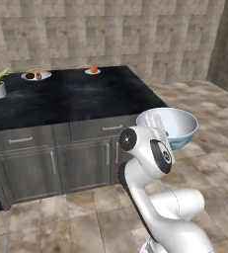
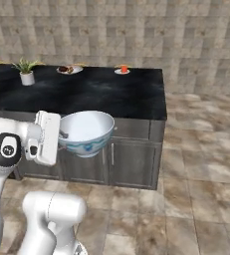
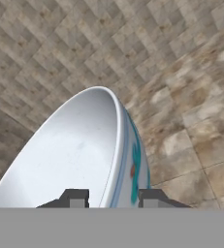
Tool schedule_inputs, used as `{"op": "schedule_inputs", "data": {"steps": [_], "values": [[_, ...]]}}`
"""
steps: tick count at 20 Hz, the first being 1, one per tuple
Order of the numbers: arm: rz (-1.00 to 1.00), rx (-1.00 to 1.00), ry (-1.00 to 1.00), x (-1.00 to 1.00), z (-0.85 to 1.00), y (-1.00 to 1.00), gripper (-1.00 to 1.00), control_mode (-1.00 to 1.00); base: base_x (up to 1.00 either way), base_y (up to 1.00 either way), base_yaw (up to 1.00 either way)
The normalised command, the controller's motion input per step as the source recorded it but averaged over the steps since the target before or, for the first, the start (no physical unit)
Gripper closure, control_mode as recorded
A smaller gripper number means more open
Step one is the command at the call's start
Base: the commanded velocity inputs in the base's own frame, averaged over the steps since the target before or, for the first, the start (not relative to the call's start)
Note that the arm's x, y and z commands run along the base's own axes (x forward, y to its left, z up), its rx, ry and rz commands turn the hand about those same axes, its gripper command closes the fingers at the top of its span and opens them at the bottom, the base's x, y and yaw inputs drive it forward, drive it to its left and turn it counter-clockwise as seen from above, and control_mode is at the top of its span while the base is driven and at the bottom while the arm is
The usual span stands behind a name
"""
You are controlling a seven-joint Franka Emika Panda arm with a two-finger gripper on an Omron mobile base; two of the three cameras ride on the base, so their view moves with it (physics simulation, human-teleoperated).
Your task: Take the smaller bowl and place it next to the appetizer plate on the dining counter , and place the larger bowl next to the plate with cooked food.
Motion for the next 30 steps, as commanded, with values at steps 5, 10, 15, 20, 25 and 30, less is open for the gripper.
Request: {"op": "schedule_inputs", "data": {"steps": [5,10,15,20,25,30], "values": [[0.0,0.0,0.0,0.0,0.0,0.0,1.0,1.0,0.54,-1.0,0.0],[0.0,0.0,0.0,0.0,0.0,0.0,1.0,1.0,0.55,-1.0,0.0],[0.0,0.0,0.0,0.0,0.0,0.0,1.0,1.0,0.73,-1.0,0.02],[0.0,0.0,0.0,0.0,0.0,0.0,1.0,1.0,0.84,-1.0,0.14],[0.0,0.0,0.0,0.0,0.0,0.0,1.0,1.0,0.82,-1.0,0.24],[0.0,0.0,0.0,0.0,0.0,0.0,1.0,1.0,0.68,-1.0,0.33]]}}
